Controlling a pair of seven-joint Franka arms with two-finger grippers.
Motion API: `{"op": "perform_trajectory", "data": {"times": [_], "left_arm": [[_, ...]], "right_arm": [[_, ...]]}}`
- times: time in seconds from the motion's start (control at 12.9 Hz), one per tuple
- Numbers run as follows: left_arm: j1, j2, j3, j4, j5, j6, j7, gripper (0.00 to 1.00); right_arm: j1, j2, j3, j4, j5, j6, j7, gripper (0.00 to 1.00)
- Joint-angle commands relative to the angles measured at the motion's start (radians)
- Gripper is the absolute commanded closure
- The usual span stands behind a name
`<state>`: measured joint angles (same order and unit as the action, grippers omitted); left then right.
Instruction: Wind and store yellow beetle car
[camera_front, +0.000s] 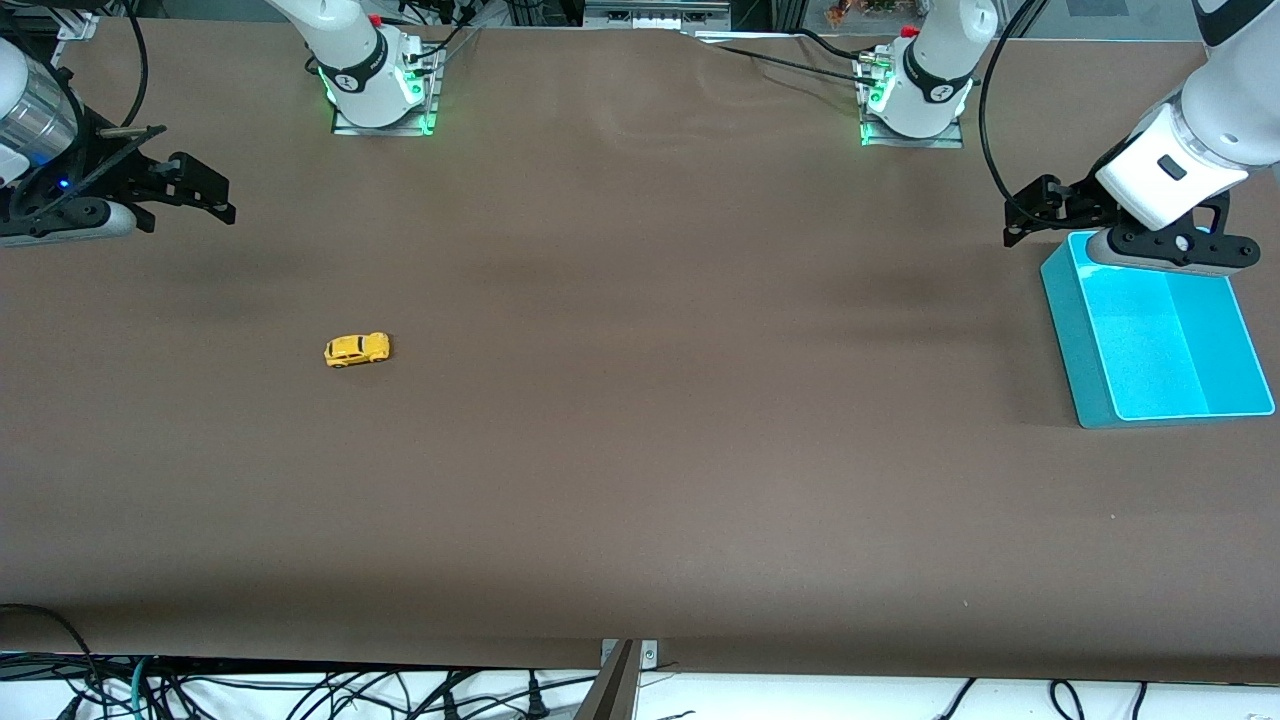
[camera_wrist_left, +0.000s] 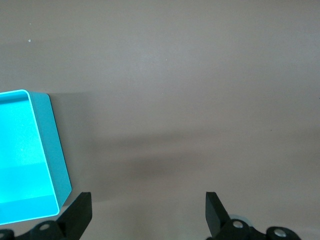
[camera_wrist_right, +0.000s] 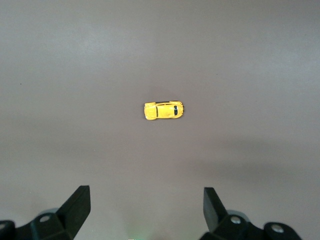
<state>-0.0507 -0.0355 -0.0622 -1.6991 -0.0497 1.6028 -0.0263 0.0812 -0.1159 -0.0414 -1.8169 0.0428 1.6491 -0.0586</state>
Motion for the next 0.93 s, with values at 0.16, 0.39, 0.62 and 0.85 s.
{"op": "perform_trajectory", "data": {"times": [0.16,0.39,0.62,0.85], "left_arm": [[-0.001,0.005,-0.007,0.024,0.022,-0.023,0.005,0.0],[-0.001,0.005,-0.007,0.024,0.022,-0.023,0.005,0.0],[-0.001,0.005,-0.007,0.024,0.022,-0.024,0.005,0.0],[-0.001,0.005,-0.007,0.024,0.022,-0.024,0.005,0.0]], "right_arm": [[0.012,-0.01,-0.015,-0.012,-0.011,-0.018,-0.006,0.0],[0.011,-0.01,-0.017,-0.068,-0.011,-0.019,-0.152,0.0],[0.011,-0.002,-0.015,-0.186,-0.011,0.09,-0.211,0.0],[0.011,0.024,-0.012,-0.367,-0.012,0.341,-0.528,0.0]]}}
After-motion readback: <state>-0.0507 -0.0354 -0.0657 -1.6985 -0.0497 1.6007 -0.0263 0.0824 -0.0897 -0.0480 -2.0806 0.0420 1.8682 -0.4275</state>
